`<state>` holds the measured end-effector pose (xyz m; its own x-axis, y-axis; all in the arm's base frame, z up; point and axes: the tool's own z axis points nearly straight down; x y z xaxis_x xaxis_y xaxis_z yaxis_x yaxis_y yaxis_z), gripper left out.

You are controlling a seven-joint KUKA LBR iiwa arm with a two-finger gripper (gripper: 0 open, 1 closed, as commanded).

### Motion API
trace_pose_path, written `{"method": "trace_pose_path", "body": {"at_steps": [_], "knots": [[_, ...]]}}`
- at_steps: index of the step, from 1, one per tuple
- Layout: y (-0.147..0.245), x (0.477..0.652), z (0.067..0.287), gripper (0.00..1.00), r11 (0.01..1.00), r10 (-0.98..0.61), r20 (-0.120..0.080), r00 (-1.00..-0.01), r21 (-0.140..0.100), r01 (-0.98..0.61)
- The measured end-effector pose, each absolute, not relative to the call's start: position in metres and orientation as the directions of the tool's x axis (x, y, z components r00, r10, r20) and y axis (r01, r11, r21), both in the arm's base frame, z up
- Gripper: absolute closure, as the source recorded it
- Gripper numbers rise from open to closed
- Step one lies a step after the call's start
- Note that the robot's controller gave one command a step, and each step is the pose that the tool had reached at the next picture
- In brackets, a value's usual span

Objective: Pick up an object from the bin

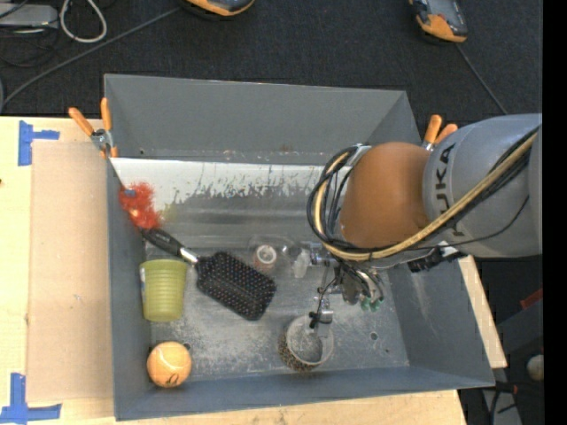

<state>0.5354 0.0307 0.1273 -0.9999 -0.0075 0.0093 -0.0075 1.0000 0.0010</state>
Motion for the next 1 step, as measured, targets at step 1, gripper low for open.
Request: {"method": "trace_pose_path", "body": {"at_steps": [1], "knots": [[0.0306,0.5370,0.1317,0.00,1.000,-0.007,0.002,-1.000,0.001,-0.007]]}}
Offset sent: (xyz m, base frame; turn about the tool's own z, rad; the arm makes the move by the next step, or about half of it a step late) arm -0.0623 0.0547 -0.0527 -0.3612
